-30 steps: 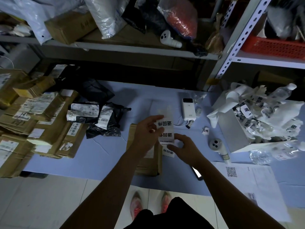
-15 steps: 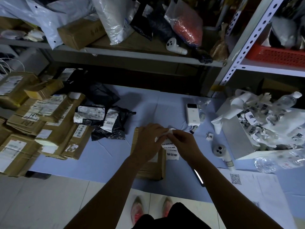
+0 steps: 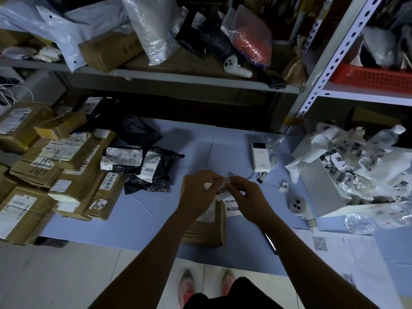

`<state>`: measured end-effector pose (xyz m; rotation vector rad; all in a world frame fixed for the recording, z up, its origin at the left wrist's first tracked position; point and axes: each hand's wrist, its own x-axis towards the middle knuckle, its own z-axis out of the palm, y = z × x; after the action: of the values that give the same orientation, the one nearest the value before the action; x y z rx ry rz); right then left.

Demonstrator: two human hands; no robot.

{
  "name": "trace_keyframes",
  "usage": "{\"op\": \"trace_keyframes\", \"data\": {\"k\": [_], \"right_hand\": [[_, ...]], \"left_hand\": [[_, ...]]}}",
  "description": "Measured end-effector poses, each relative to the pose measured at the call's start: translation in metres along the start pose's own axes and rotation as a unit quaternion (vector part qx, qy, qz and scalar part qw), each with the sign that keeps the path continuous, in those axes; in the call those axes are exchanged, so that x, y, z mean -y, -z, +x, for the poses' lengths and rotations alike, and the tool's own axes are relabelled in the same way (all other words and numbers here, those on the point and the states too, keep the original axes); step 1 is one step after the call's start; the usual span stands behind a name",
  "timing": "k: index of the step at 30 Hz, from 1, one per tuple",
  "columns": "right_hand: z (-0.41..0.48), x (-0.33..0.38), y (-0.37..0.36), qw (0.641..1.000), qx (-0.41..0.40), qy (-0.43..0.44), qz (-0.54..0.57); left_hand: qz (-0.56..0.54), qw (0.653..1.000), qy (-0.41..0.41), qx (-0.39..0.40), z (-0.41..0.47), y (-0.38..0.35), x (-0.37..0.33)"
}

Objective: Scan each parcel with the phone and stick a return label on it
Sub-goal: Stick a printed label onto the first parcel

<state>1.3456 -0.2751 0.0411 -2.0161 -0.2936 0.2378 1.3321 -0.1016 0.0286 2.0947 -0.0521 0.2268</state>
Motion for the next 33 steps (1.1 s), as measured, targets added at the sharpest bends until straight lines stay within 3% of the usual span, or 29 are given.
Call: {"op": "trace_keyframes", "data": {"k": [6, 9, 15, 18, 20, 22, 25, 28, 33], "right_hand": [[0.001, -0.011, -0.002, 1.0, -0.024, -0.012, -0.009], [0.004, -0.025, 0.001, 0.996, -0.056, -0.06, -0.03], [0.003, -0.055, 0.011, 0.964, -0.186, -0.185, -0.039], [0.0, -0.05, 0.011, 0.947, -0.251, -0.194, -0.042], [0.002, -0.036, 0.01, 0.966, -0.207, -0.147, 0.04], [0.005, -0.018, 0.007, 0.981, -0.102, -0.106, 0.127], [0.008, 0.009, 0.002, 0.955, -0.004, -0.098, 0.28], [0.008, 0.02, 0.0, 0.944, 0.009, -0.096, 0.316], [0.005, 0.024, -0.002, 0.931, -0.008, -0.09, 0.353]], "left_hand": [[-0.032, 0.998, 0.03, -0.04, 0.003, 0.0, 0.0], [-0.061, 0.996, 0.034, -0.063, 0.007, 0.002, -0.002], [-0.144, 0.986, 0.073, -0.044, 0.008, 0.01, -0.008], [-0.195, 0.976, 0.092, -0.02, 0.008, 0.015, -0.015], [-0.244, 0.964, 0.11, 0.005, 0.008, 0.019, -0.017], [-0.287, 0.949, 0.129, 0.032, 0.008, 0.024, -0.018], [-0.323, 0.932, 0.141, 0.084, 0.007, 0.032, -0.014], [-0.341, 0.921, 0.15, 0.118, 0.006, 0.043, -0.01], [-0.337, 0.921, 0.171, 0.095, 0.005, 0.057, -0.007]]}}
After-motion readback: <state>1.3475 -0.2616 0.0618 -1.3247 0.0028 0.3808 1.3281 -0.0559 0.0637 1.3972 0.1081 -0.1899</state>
